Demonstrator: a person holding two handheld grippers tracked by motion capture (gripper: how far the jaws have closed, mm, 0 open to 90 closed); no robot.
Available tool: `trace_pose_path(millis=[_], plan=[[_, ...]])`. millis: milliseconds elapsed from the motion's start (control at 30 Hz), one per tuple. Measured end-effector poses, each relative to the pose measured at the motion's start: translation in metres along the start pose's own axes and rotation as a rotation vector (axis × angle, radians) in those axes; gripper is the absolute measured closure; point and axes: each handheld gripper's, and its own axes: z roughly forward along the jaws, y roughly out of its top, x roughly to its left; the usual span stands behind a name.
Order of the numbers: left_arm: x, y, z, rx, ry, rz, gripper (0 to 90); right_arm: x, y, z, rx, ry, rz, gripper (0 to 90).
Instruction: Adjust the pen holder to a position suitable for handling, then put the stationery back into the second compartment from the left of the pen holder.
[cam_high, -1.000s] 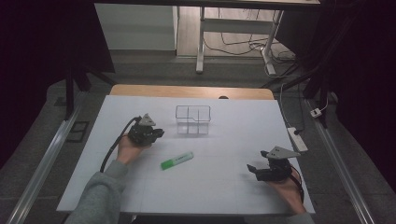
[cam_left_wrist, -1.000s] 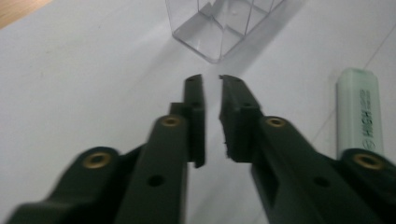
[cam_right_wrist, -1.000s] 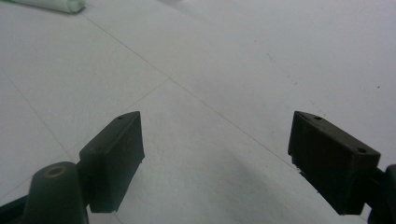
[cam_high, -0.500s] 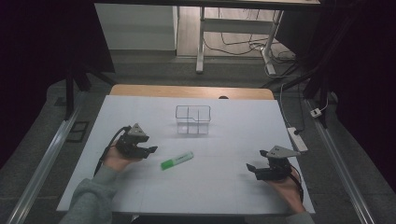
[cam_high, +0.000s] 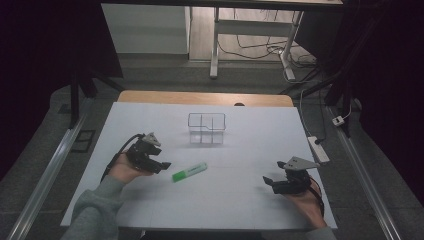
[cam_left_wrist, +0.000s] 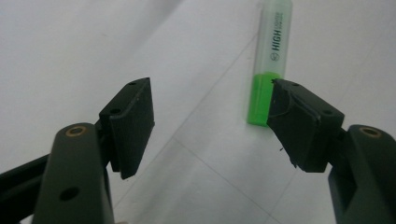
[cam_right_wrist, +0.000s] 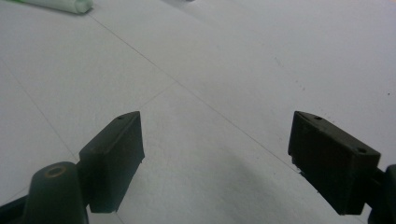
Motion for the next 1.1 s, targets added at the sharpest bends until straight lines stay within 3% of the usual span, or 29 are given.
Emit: trace_pose_path(millis=[300, 767, 1100], plan=[[-0.013, 0.014, 0.01, 0.047, -0.023, 0.036, 29.9, 0.004, 0.001, 0.0, 0.002, 0.005, -0.011, 17.8], [-0.024, 0.031, 0.04, 0.126, -0.037, 0.092, 29.4, 0.003, 0.001, -0.001, 0.004, 0.006, -0.015, 17.9], [-0.026, 0.036, 0.056, 0.166, -0.042, 0.107, 29.1, 0.004, 0.0, 0.0, 0.007, 0.007, -0.017, 17.8]])
